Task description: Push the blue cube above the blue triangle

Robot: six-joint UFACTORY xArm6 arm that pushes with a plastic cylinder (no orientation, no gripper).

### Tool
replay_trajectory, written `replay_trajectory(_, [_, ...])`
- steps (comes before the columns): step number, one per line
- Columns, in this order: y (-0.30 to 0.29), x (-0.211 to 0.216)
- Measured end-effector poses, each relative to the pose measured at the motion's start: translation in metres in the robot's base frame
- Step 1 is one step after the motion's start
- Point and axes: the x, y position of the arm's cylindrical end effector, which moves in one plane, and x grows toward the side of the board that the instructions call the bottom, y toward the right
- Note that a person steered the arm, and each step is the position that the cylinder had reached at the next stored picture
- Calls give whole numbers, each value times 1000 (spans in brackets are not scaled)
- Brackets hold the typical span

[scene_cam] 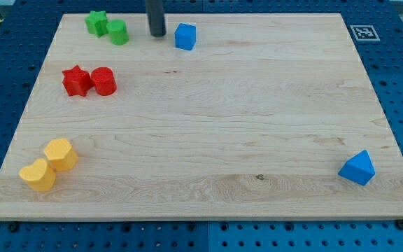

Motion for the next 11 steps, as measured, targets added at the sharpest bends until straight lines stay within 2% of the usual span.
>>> replay_trajectory(2, [59, 30])
replay_trajectory(4, [126, 106])
replay_trajectory(6, [197, 117])
replay_trajectory(7, [226, 136])
replay_trajectory(11, [305, 133])
